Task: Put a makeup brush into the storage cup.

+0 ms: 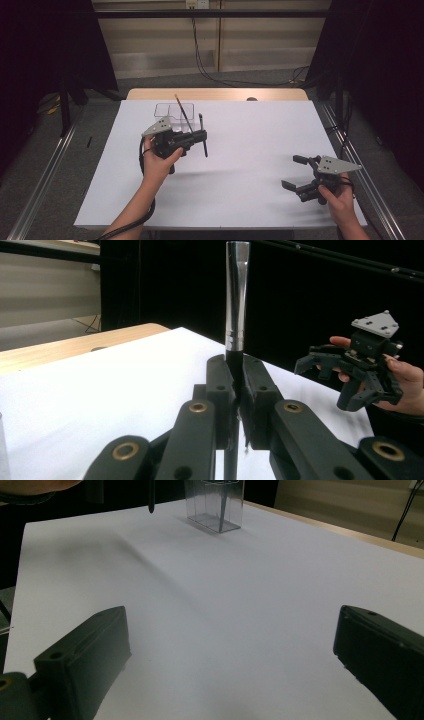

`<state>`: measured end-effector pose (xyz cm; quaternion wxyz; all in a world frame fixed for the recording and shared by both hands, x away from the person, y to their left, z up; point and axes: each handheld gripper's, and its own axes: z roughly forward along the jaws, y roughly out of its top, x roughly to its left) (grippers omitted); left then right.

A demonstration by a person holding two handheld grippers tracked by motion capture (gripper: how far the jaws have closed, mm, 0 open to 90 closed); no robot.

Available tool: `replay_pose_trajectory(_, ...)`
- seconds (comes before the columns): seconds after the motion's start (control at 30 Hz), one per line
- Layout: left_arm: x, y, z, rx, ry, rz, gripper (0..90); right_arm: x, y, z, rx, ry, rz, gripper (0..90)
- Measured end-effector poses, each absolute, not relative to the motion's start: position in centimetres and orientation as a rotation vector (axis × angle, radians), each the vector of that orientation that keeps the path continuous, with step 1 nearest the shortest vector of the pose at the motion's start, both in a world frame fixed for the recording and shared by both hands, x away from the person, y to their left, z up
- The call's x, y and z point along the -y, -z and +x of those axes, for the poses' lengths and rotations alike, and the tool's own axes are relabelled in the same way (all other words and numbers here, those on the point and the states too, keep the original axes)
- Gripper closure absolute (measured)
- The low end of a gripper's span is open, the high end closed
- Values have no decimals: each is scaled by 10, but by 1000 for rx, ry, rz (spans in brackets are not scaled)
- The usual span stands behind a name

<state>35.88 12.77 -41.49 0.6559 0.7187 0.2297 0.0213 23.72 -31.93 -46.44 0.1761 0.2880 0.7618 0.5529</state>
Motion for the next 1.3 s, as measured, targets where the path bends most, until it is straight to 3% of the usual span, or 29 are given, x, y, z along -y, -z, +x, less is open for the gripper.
replay_pose_trajectory(1.3, -131, 395, 389, -557, -130, 1615, 838, 319, 464, 237, -2160, -1565, 804, 11)
